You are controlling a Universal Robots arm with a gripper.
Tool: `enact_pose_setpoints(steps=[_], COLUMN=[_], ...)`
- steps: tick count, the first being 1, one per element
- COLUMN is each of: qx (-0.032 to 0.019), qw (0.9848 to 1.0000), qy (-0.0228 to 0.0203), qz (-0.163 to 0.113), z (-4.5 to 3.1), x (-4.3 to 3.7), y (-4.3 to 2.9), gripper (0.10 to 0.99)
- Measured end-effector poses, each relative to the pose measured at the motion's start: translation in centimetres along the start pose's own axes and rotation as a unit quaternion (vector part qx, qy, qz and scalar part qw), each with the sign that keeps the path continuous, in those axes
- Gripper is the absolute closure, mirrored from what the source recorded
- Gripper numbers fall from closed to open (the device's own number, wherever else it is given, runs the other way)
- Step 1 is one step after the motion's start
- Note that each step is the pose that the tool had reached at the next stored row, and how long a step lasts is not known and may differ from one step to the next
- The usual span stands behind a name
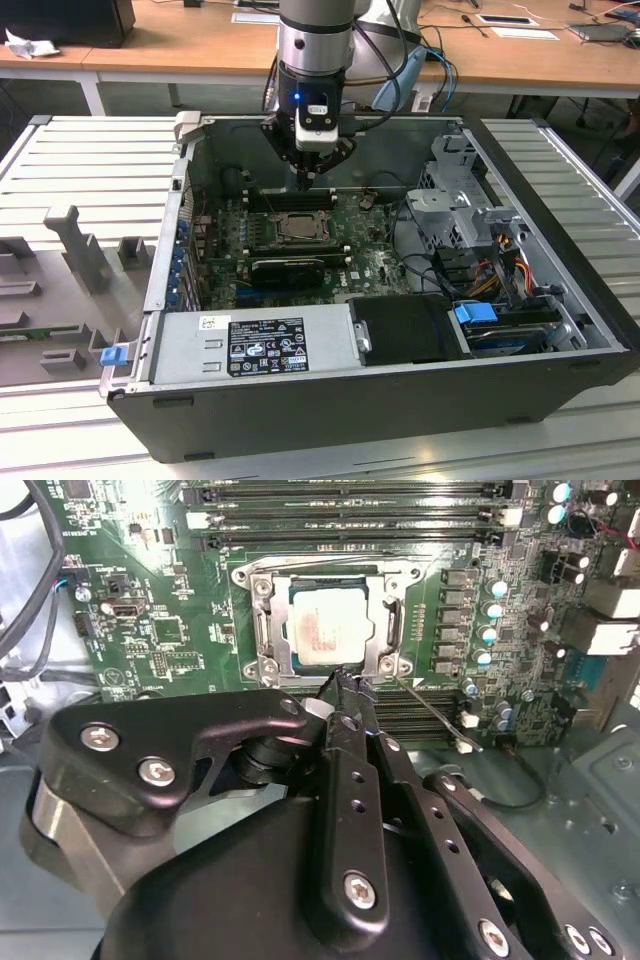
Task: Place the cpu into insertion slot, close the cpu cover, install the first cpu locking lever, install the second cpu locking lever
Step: 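Install the first cpu locking lever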
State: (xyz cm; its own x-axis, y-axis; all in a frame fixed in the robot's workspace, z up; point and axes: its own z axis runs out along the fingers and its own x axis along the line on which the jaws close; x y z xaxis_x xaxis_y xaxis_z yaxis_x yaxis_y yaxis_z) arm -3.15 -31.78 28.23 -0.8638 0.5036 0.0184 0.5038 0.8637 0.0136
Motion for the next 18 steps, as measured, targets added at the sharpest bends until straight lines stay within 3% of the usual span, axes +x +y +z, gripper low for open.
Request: enact_pose_setpoints(steps=[18], qx=[0.001], qw=[0.9986], qy=[0.0007], qz=[-0.053], z=[0.0], x=[0.0], y=[0.0], gripper=[0.98])
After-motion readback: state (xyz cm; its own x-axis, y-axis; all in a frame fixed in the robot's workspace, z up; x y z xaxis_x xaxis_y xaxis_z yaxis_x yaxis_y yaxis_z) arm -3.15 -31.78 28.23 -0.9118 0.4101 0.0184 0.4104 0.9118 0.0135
